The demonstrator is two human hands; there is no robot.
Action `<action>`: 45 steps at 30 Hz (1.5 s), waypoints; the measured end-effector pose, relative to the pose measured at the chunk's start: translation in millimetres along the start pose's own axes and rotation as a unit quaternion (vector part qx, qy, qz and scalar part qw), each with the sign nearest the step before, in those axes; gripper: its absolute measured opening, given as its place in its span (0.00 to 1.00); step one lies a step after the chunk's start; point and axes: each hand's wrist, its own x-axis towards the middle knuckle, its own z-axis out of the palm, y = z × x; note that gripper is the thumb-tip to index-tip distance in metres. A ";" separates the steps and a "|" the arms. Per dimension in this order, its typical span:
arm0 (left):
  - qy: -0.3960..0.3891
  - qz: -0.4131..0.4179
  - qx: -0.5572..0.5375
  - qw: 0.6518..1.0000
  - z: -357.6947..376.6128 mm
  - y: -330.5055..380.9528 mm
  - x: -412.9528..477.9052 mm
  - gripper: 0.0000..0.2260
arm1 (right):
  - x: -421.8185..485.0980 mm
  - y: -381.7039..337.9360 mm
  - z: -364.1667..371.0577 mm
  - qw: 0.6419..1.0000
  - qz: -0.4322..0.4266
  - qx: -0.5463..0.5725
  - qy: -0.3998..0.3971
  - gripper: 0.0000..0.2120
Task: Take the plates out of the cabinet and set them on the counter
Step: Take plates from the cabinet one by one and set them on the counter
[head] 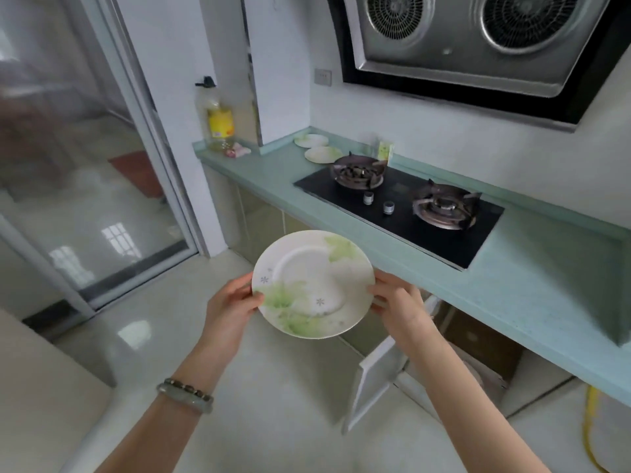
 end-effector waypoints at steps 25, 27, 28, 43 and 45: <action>0.016 -0.056 -0.043 0.997 -172.1 81.5 359.7 0.20 | 318.4 -22.5 279.0 0.999 0.001 0.025 -0.022 0.17; 0.009 -0.057 -0.045 0.997 -176.4 89.7 396.1 0.20 | 351.2 -29.5 294.4 0.999 -0.002 0.021 -0.027 0.17; 0.009 -0.056 -0.045 0.997 -179.2 92.4 413.9 0.20 | 366.4 -32.2 302.0 0.999 -0.003 0.020 -0.025 0.17; -0.071 -0.083 -0.004 0.994 -179.2 79.4 694.3 0.17 | 581.9 -37.6 375.6 0.998 -0.021 0.029 0.053 0.13; -0.097 -0.106 -0.004 0.990 -176.8 84.6 742.4 0.21 | 612.0 -40.6 388.1 0.995 -0.022 0.043 0.083 0.12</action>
